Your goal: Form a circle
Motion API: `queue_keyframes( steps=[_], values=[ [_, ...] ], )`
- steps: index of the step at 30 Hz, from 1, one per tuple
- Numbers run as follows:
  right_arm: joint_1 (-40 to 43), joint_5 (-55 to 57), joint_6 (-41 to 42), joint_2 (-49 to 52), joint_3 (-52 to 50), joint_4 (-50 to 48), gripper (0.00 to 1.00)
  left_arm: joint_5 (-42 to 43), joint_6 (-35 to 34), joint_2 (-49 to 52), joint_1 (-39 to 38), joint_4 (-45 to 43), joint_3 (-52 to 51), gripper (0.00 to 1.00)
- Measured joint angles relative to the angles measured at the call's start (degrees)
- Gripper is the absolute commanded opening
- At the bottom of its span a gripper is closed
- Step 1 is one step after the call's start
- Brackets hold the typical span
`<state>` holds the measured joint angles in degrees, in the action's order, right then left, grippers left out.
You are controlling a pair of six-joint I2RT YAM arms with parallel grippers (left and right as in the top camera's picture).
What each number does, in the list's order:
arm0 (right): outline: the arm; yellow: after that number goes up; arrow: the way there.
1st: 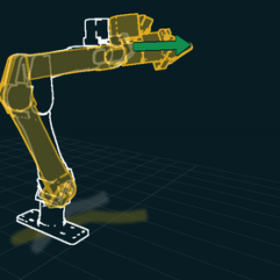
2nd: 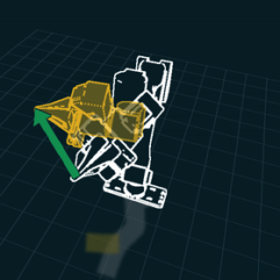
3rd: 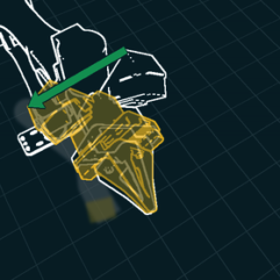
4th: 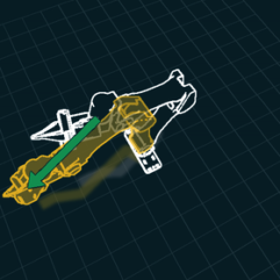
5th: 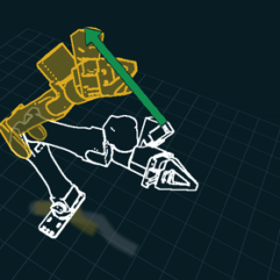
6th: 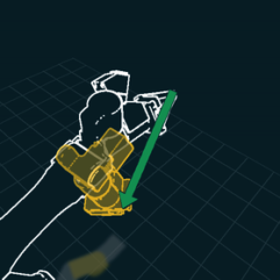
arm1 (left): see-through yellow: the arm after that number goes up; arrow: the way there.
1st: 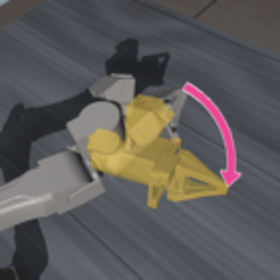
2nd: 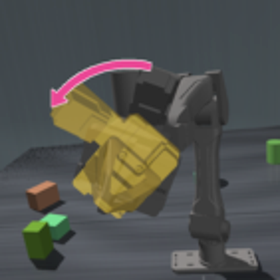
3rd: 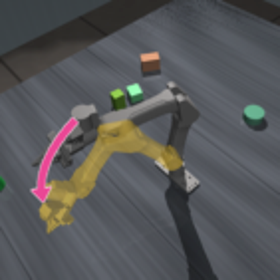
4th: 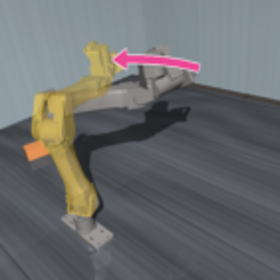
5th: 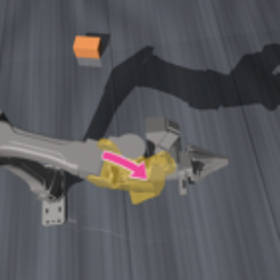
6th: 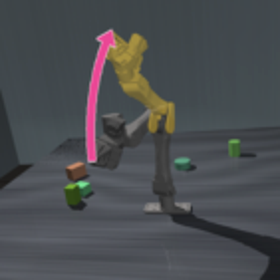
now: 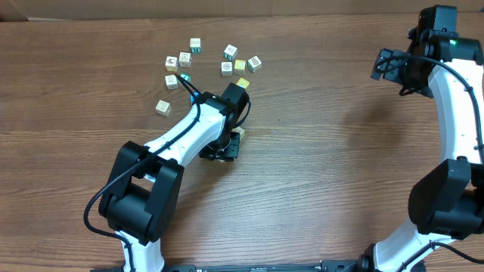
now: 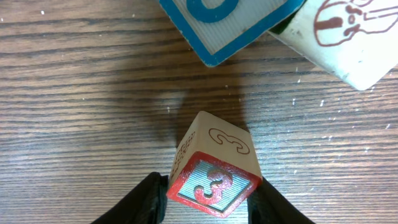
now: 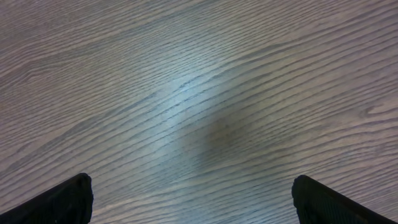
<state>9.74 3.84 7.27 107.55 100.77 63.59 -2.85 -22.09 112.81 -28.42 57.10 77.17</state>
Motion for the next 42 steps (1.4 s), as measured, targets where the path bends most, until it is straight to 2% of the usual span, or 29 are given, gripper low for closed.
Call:
queue_keyframes(
  steps=[18, 24, 42],
  values=[
    [0.0, 0.0, 0.0, 0.0, 0.0, 0.0, 1.00, -2.6, 0.0, 0.0, 0.0, -2.4, 0.0, 0.36],
    [0.0, 0.0, 0.0, 0.0, 0.0, 0.0, 1.00, -2.8, 0.0, 0.0, 0.0, -3.0, 0.0, 0.29],
    [0.0, 0.0, 0.0, 0.0, 0.0, 0.0, 1.00, -4.5, -3.9, 0.0, 0.0, -1.8, 0.0, 0.41]
  ],
)
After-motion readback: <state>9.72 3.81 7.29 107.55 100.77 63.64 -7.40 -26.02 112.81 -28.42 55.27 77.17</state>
